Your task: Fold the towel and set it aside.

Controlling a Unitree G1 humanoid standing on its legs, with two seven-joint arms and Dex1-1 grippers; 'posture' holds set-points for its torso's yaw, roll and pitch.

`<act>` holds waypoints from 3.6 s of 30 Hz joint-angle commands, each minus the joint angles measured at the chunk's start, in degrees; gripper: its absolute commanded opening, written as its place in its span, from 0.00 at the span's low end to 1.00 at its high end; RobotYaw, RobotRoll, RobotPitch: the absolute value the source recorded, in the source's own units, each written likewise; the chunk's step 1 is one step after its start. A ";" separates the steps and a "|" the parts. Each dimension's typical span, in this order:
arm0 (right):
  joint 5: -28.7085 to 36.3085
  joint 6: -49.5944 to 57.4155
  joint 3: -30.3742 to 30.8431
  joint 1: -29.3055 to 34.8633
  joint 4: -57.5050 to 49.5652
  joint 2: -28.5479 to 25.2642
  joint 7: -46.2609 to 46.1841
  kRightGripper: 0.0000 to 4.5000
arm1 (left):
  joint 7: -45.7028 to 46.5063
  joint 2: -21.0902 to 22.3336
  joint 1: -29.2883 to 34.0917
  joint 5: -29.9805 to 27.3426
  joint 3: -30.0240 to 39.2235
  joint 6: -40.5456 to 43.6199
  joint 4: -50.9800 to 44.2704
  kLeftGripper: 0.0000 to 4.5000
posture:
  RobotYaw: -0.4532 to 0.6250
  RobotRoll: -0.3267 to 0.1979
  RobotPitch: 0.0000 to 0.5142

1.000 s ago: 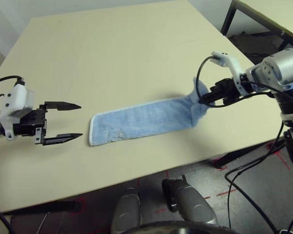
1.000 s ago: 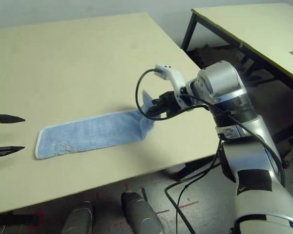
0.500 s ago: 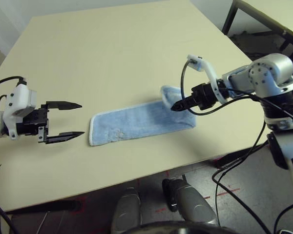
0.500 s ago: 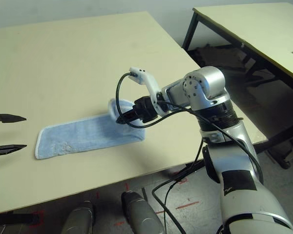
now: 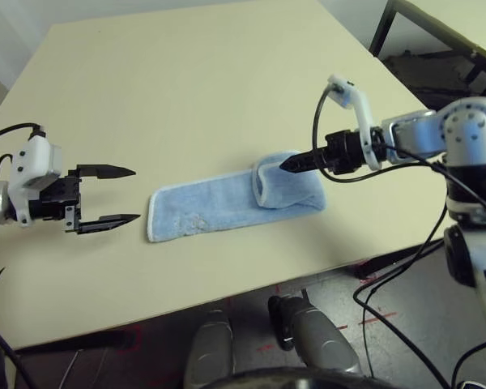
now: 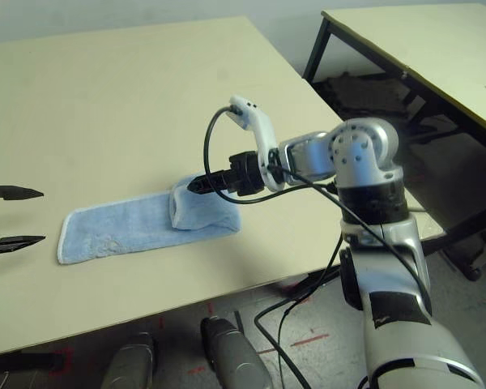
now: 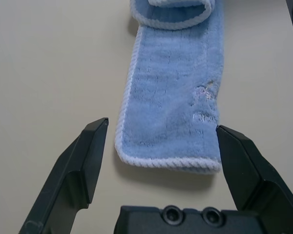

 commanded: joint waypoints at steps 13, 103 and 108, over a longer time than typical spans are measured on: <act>-23.23 -26.54 5.87 15.35 -4.16 10.70 2.39 0.01 | 2.20 0.10 -0.35 -0.02 0.00 1.87 -1.46 1.00 | 0.33 0.62 0.28; -25.50 -69.26 1.49 17.46 0.68 -3.78 73.64 0.99 | 24.19 0.26 -1.07 -13.63 1.47 90.53 -1.78 1.00 | 0.31 0.62 0.28; -24.74 -67.82 1.26 17.26 -0.64 -4.21 73.06 0.99 | 26.54 -2.64 -5.73 -15.30 3.31 94.30 4.02 1.00 | 0.30 0.62 0.28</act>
